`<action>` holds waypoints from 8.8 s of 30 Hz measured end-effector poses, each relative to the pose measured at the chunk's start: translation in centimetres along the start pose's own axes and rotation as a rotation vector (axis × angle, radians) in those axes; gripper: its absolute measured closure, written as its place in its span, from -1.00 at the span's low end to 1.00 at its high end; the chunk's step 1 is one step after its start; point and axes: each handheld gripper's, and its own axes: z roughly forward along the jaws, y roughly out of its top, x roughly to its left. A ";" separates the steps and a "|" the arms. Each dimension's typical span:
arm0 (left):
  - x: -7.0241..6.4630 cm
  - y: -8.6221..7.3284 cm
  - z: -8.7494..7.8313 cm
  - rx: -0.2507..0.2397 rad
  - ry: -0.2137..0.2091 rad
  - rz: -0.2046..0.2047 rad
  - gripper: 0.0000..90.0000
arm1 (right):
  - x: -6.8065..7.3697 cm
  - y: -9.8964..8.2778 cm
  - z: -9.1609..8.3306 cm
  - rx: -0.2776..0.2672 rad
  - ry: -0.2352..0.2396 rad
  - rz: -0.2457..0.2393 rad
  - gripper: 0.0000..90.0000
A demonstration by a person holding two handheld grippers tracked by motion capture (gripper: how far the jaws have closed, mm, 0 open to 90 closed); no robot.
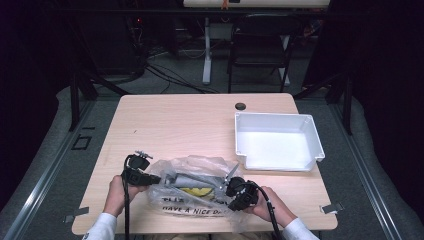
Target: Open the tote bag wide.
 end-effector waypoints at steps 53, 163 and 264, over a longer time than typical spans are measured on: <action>-2.1 1.3 -0.8 -0.118 0.033 0.029 -0.20 | -0.2 1.7 -2.6 -0.331 -0.176 0.068 0.34; -1.3 -0.9 -3.1 -0.026 -0.015 -0.004 -0.22 | -3.8 -1.5 -3.8 -0.295 -0.101 0.261 0.04; 3.3 -2.5 -7.3 -0.241 0.204 -0.130 -0.68 | -4.0 -2.3 -6.0 -0.286 -0.171 0.169 -0.51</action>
